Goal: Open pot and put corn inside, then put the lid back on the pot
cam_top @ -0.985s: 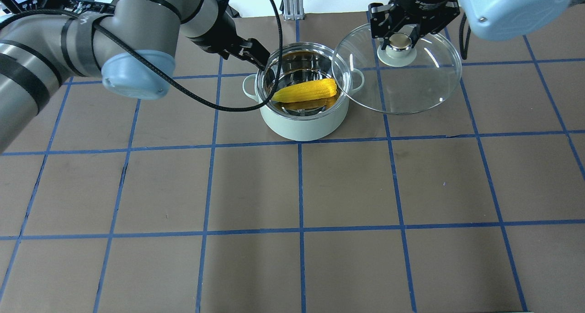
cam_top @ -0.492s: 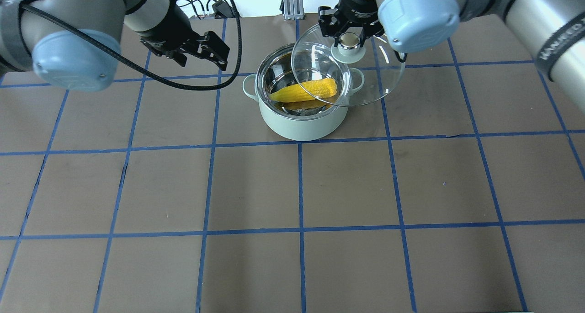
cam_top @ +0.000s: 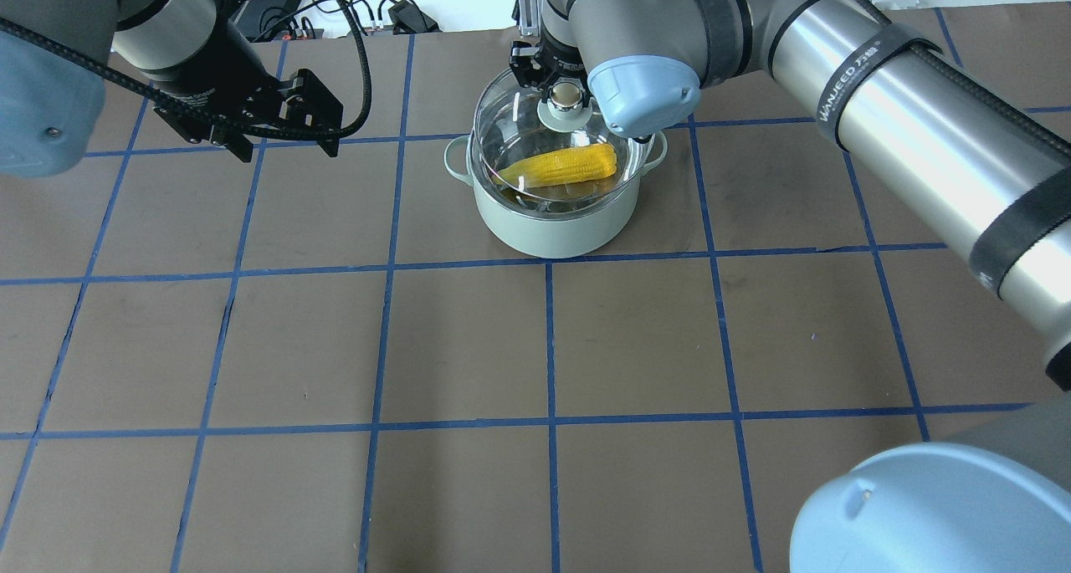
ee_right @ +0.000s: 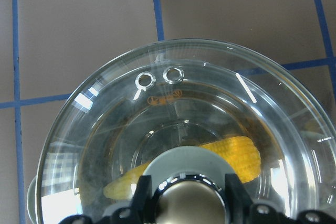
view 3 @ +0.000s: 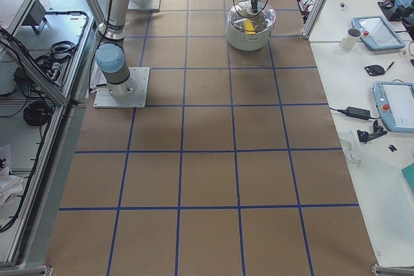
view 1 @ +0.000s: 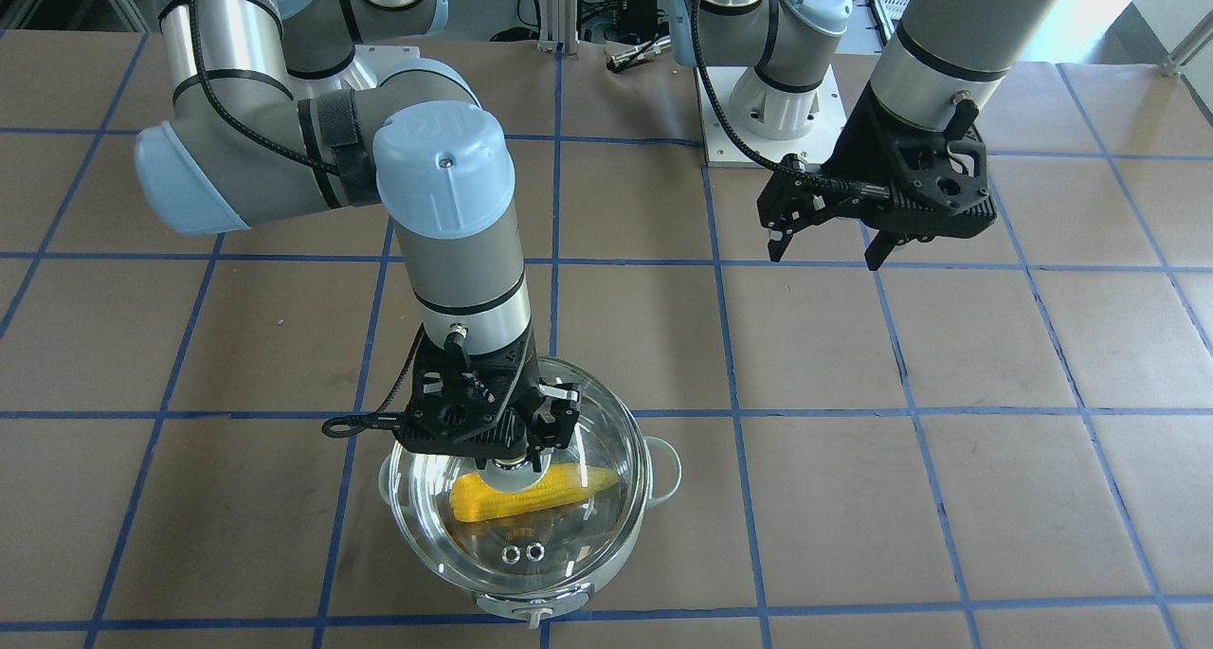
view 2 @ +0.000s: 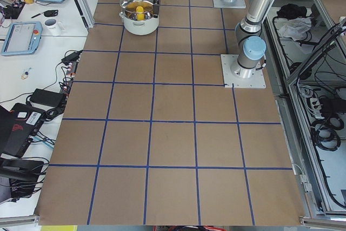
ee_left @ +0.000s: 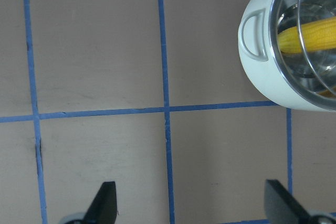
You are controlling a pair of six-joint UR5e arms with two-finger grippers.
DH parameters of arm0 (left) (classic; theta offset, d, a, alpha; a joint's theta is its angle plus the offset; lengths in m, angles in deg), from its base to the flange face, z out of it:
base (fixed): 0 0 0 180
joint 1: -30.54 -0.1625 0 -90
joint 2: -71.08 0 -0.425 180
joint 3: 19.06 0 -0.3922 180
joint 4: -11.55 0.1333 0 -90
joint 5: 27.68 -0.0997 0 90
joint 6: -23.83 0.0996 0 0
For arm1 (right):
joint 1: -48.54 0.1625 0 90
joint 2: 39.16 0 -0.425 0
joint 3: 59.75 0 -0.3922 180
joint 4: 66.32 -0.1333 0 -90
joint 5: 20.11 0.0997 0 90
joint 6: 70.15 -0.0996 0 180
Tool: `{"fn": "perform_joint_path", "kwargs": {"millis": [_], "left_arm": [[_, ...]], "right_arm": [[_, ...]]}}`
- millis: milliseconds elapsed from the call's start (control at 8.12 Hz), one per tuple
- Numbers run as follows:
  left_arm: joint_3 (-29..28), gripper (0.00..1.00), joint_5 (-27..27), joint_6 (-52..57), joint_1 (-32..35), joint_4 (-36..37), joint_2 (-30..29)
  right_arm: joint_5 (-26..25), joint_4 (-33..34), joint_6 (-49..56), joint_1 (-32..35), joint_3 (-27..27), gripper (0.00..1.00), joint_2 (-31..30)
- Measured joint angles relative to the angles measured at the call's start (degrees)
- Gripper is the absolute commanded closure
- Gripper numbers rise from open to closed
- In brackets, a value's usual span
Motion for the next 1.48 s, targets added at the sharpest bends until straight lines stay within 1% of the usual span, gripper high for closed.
{"fn": "perform_joint_path", "kwargs": {"millis": [246, 985, 1477], "left_arm": [[0.4, 0.00, -2.4, -0.9, 0.0, 0.0, 0.4], [1.0, 0.00, -3.1, -6.8, -0.1, -0.3, 1.2], [2.5, 0.00, -4.2, -7.3, -1.4, -0.3, 2.3]], "right_arm": [[0.0, 0.4, -1.2, 0.7, -0.1, 0.65, 1.0], [-1.2, 0.4, -2.4, 1.2, -0.2, 0.65, 2.0], [-1.5, 0.3, -3.7, 1.2, 0.0, 0.65, 2.0]]}}
